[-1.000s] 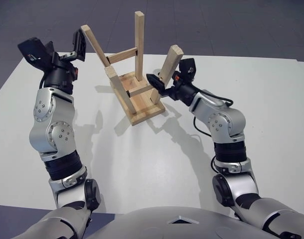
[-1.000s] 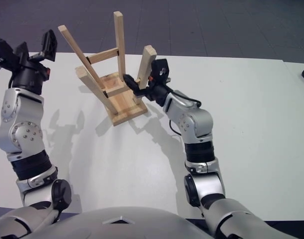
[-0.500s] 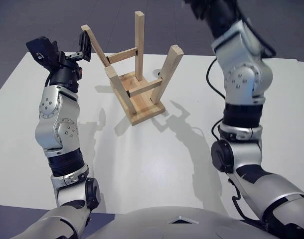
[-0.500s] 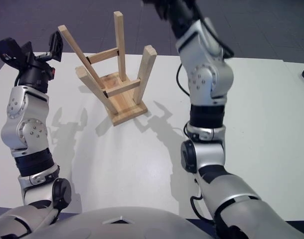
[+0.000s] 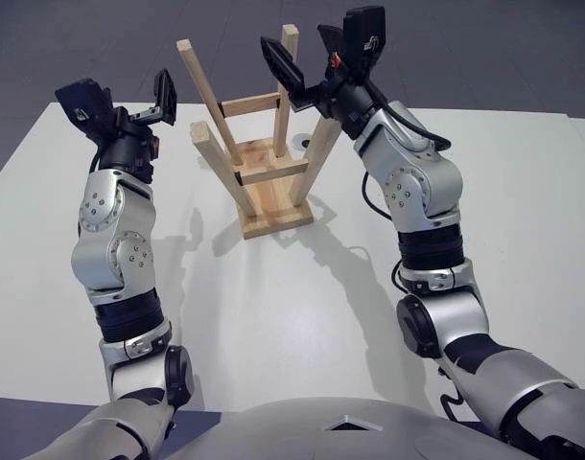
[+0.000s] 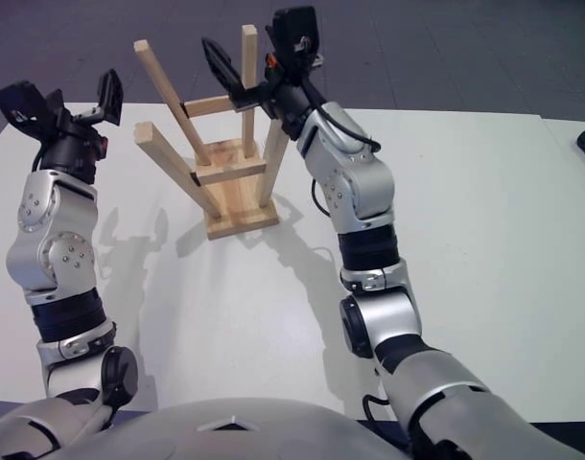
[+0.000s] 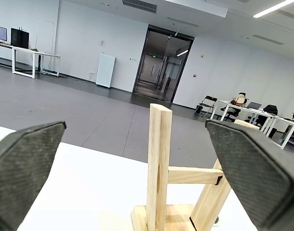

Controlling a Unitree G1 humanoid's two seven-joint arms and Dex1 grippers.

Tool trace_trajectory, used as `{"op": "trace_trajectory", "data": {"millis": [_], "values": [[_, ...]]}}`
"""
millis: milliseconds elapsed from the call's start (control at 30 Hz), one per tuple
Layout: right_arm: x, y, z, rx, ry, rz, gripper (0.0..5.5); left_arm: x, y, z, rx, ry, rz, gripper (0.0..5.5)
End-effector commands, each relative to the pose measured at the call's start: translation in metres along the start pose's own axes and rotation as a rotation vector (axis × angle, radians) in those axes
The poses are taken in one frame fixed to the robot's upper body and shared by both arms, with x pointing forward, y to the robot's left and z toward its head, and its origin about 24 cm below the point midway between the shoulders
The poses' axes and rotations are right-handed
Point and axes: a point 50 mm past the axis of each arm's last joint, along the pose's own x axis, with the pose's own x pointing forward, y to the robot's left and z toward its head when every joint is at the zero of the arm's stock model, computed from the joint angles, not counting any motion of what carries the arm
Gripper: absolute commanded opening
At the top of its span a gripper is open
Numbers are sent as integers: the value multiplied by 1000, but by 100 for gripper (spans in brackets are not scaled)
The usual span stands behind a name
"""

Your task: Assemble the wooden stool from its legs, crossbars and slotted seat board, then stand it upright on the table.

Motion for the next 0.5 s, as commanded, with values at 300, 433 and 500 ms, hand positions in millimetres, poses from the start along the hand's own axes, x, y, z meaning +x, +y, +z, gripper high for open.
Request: {"op": "trace_trajectory", "data": {"millis": [300,433,500], "values": [[-80,-112,74,148,-409,-664,539,-26,49,0,163,-41,463,540],[-116,-142,39,-156,-117,-992,539,-41,49,3,211,-9,477,540],[-102,-119,4,-156,15,-861,539,-39,7,4,247,-19,230,540]]}}
